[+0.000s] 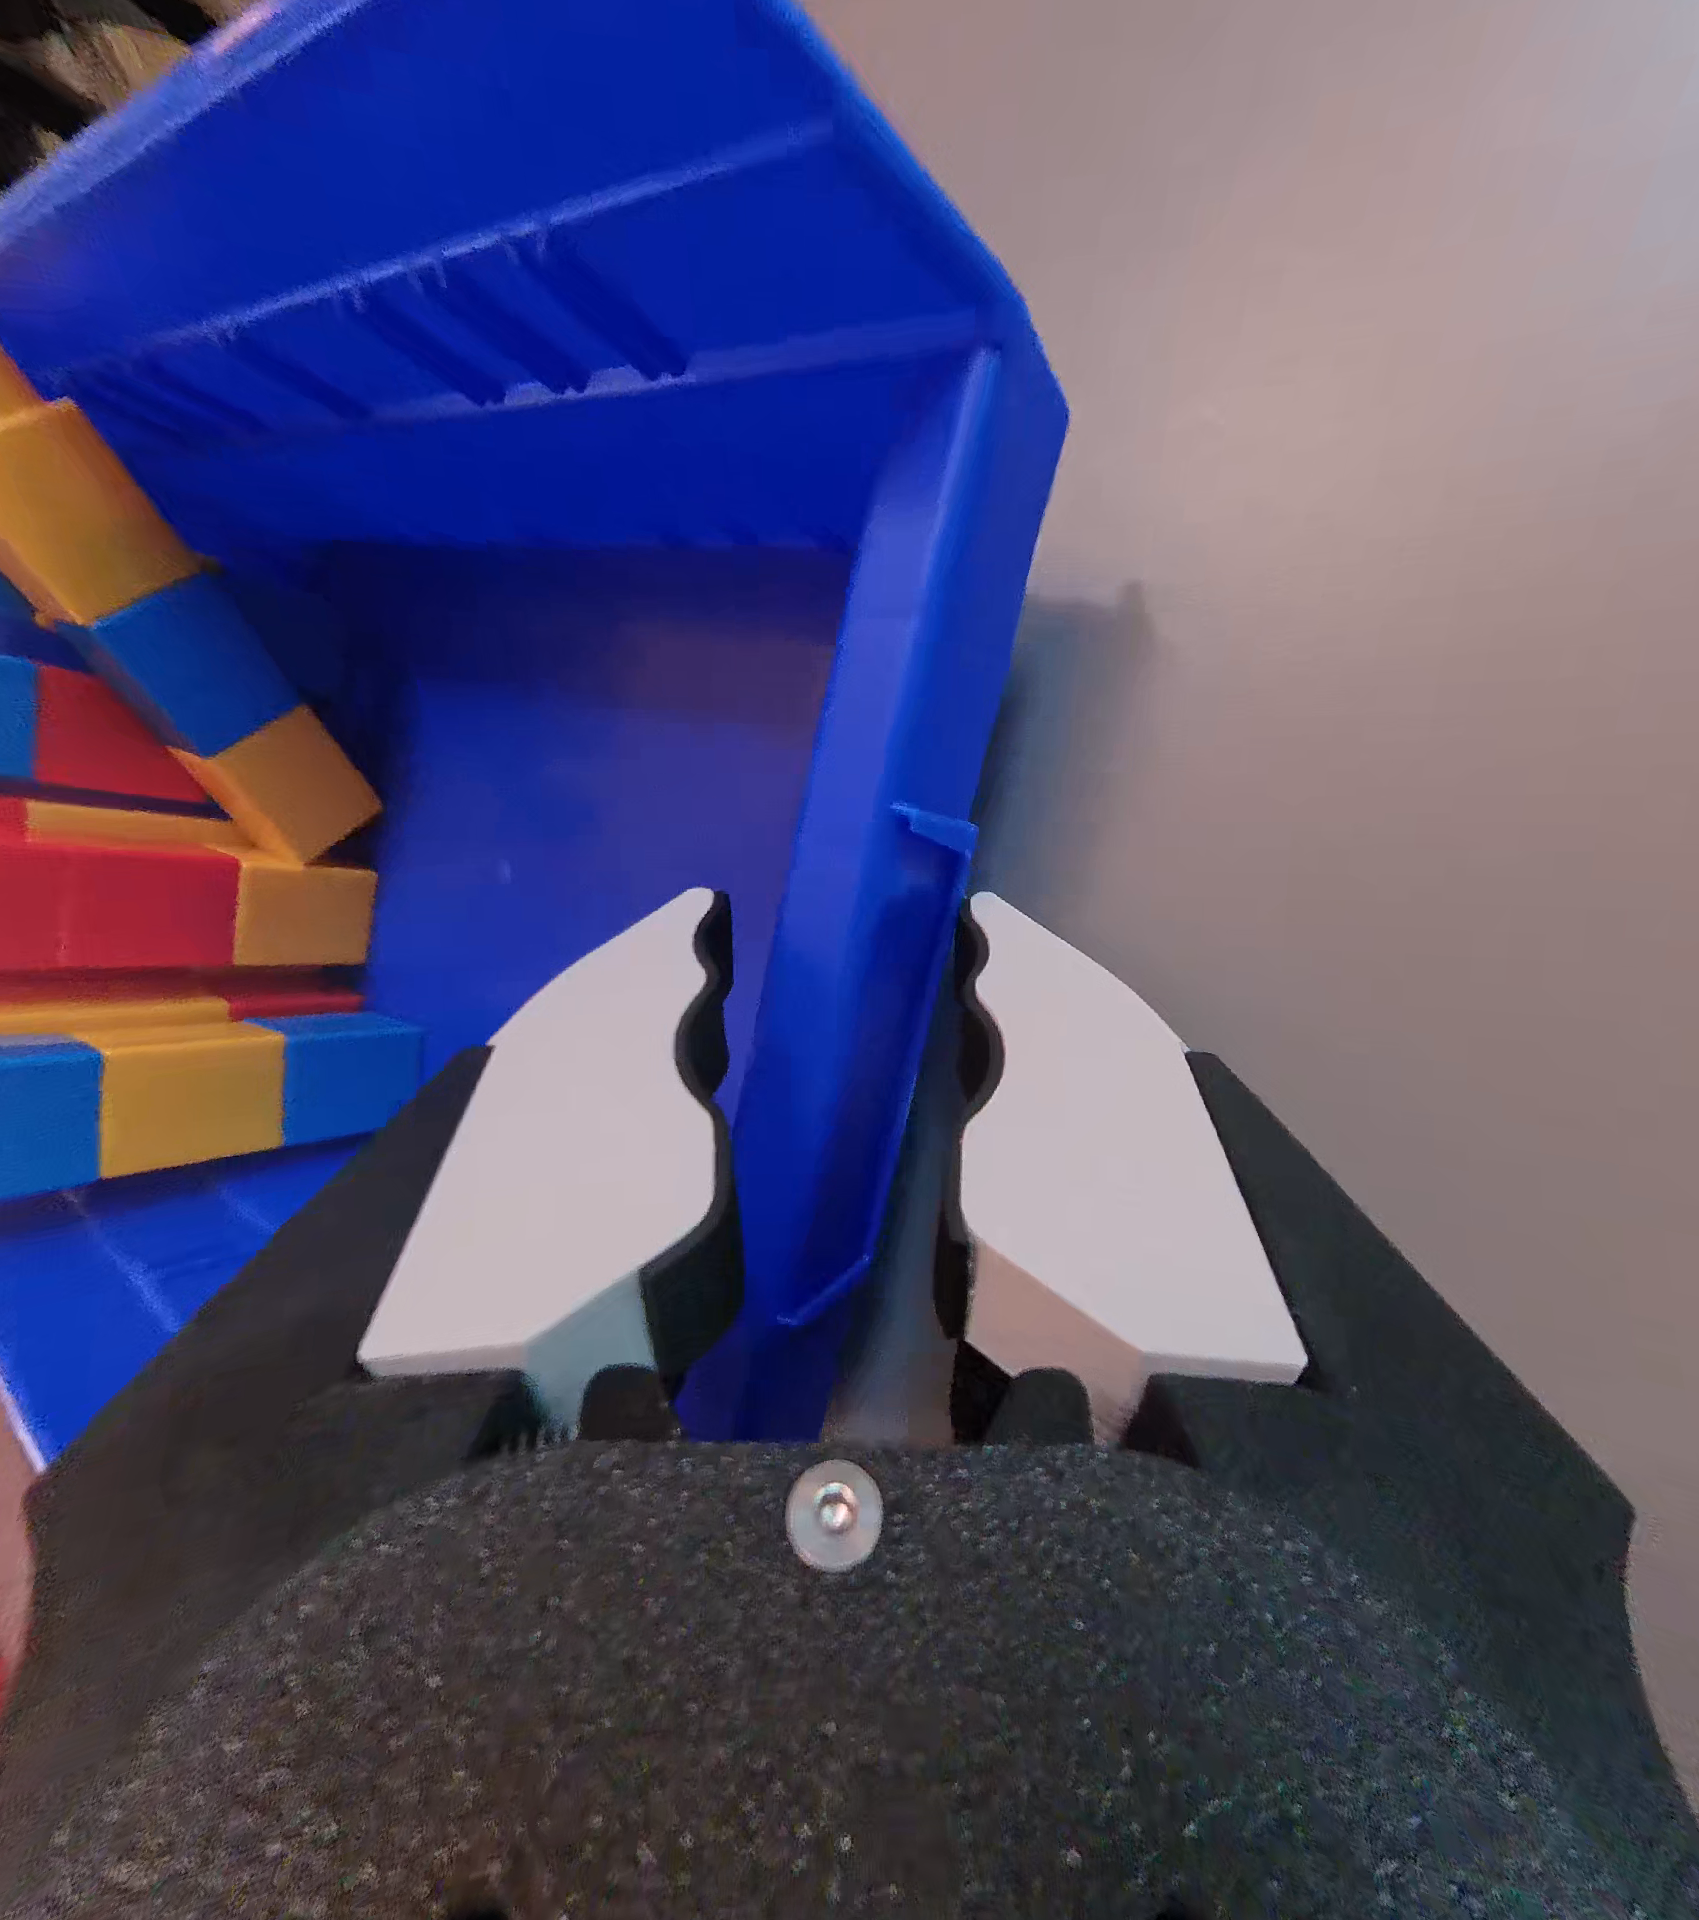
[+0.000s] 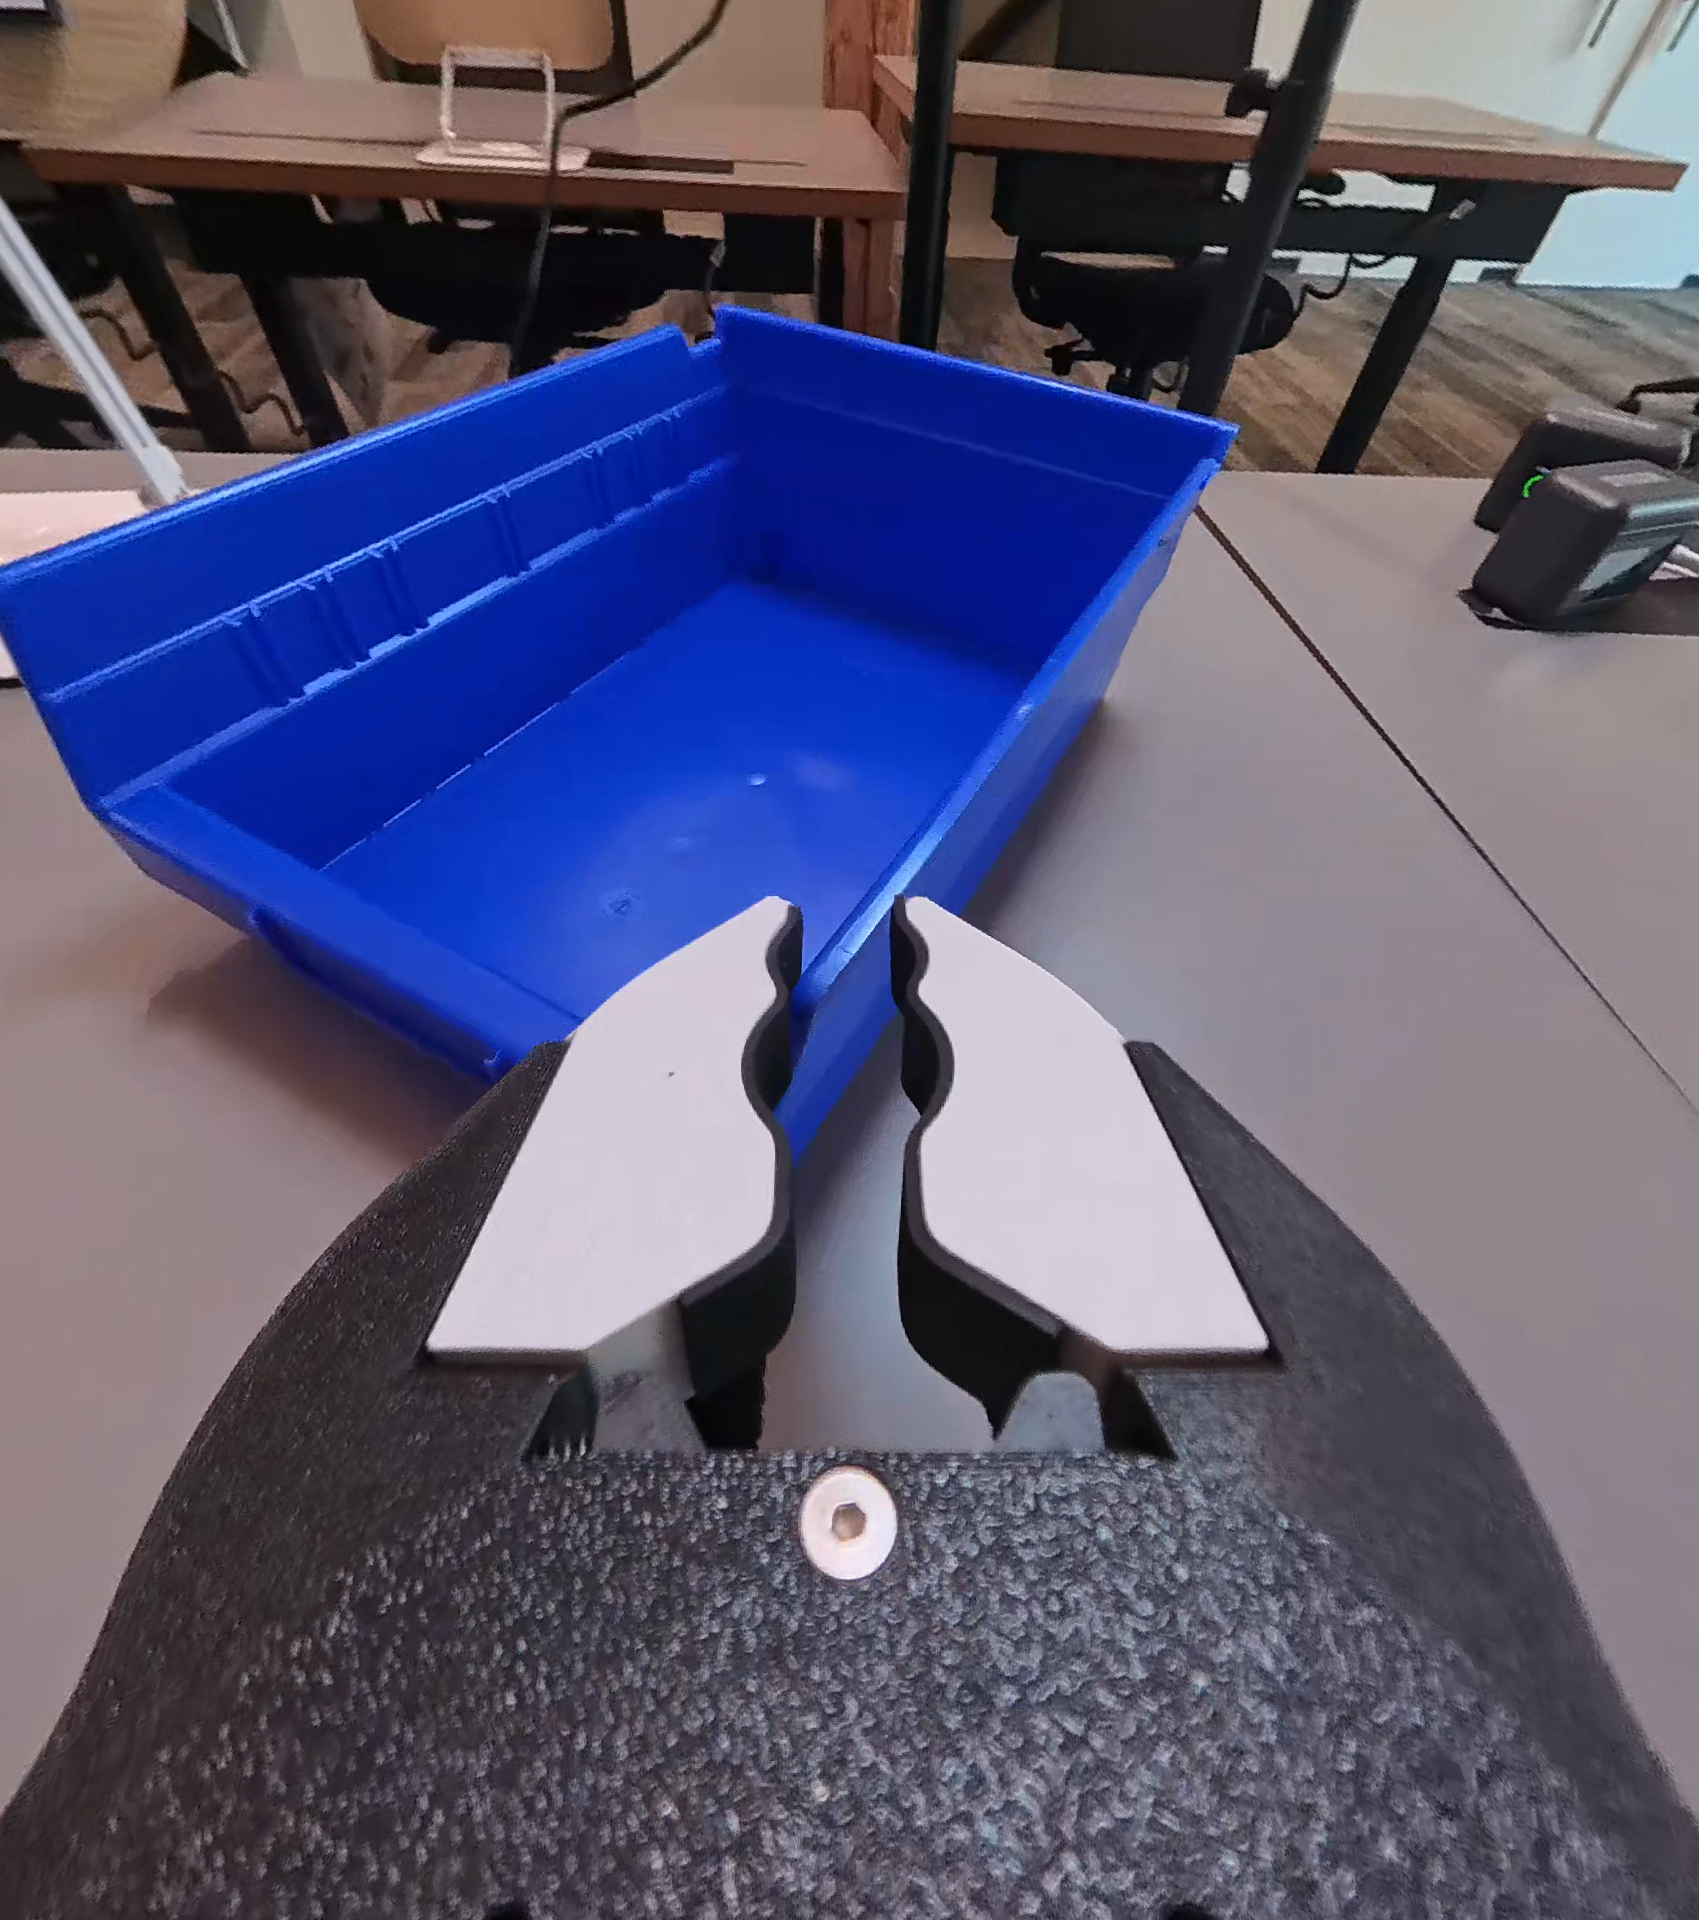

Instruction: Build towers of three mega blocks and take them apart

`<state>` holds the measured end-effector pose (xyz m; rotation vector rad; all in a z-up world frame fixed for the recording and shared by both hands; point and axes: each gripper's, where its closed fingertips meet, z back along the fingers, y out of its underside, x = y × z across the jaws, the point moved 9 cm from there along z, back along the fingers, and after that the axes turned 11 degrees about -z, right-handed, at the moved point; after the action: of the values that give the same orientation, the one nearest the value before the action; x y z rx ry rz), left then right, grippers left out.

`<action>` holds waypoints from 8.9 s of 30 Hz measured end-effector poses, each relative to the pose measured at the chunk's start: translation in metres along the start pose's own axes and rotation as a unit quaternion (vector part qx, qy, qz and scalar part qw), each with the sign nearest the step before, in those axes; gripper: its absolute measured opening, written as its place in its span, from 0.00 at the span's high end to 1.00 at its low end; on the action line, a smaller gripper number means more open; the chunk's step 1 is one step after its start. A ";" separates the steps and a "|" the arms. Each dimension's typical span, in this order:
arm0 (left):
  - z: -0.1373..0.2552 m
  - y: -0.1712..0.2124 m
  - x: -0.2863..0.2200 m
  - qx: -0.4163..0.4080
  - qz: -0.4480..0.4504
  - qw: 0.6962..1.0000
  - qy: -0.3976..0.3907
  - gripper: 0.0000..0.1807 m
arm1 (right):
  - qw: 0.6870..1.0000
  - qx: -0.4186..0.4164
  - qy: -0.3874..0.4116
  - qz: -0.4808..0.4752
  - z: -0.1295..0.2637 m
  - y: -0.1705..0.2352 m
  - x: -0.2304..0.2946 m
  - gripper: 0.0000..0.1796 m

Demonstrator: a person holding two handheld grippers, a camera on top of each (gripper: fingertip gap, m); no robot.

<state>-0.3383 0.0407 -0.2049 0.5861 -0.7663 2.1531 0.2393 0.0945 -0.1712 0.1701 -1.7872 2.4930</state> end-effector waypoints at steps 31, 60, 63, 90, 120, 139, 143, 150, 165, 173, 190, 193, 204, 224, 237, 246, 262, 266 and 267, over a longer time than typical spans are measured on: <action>0.023 0.031 -0.020 -0.120 -0.121 0.984 -0.046 0.82 | 0.944 -0.046 -0.303 0.122 0.049 0.012 0.137 0.79; 0.002 0.090 0.189 0.063 0.369 0.927 -0.031 0.68 | 0.940 -0.013 -0.327 0.092 0.045 0.022 0.132 0.79; -0.007 0.087 0.187 0.076 0.342 0.936 -0.043 0.74 | 0.940 -0.005 -0.327 0.094 0.044 0.024 0.132 0.79; 0.177 -0.157 -0.064 -0.501 0.076 0.845 0.172 0.73 | 0.822 -0.053 -0.540 0.173 0.085 0.009 0.249 0.80; 0.127 -0.141 -0.123 -0.430 -0.067 0.817 0.379 0.80 | 0.689 0.092 -0.703 0.151 0.091 0.028 0.236 0.80; 0.095 -0.134 -0.117 -0.427 -0.021 0.814 0.393 0.80 | 0.752 -0.099 -0.647 -0.080 0.072 -0.045 0.134 0.80; 0.087 -0.130 -0.109 -0.441 0.011 0.820 0.364 0.80 | 0.806 0.016 -0.591 0.033 0.043 -0.012 0.163 0.80; 0.083 -0.126 -0.101 -0.468 0.041 0.809 0.354 0.80 | 0.787 0.177 -0.554 0.204 0.022 0.056 0.202 0.80; 0.086 -0.130 -0.124 -0.430 -0.039 0.824 0.367 0.80 | 0.743 0.145 -0.623 0.200 0.050 0.048 0.214 0.66; 0.095 -0.136 -0.145 -0.397 -0.102 0.835 0.367 0.80 | 0.686 0.159 -0.675 0.219 0.071 0.056 0.228 0.81; 0.098 -0.121 -0.131 -0.397 -0.126 0.817 0.398 0.80 | 0.647 -0.057 -0.760 0.013 0.105 -0.056 0.171 0.82; 0.104 -0.126 -0.116 -0.431 -0.070 0.805 0.401 0.80 | 0.753 -0.126 -0.640 0.090 0.107 -0.103 0.138 0.81; 0.087 -0.122 -0.111 -0.432 -0.024 0.826 0.362 0.79 | 0.887 0.227 -0.307 0.258 -0.092 -0.092 0.122 0.81; 0.088 -0.124 -0.110 -0.449 -0.014 0.823 0.348 0.79 | 0.845 0.220 -0.424 0.239 -0.066 -0.059 0.155 0.69; 0.095 -0.134 -0.131 -0.448 -0.047 0.823 0.347 0.79 | 0.629 0.244 -0.668 0.312 0.067 0.009 0.258 0.83; 0.089 -0.132 -0.115 -0.475 0.014 0.825 0.305 0.81 | 0.745 0.218 -0.520 0.356 0.016 -0.099 0.197 0.83; 0.082 -0.133 -0.125 -0.457 -0.009 0.834 0.310 0.82 | 0.785 0.430 -0.268 0.356 -0.122 -0.040 0.103 0.83; 0.081 -0.132 -0.125 -0.455 -0.013 0.836 0.306 0.83 | 0.792 0.412 -0.276 0.357 -0.122 -0.036 0.104 0.76; 0.081 -0.132 -0.125 -0.455 -0.013 0.836 0.307 0.83 | 0.799 0.396 -0.284 0.352 -0.119 -0.040 0.106 0.73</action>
<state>-0.1469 -0.0072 -0.1804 -0.5657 -1.2312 1.5171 0.1328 0.2196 -0.1574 0.3814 -0.7820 3.9697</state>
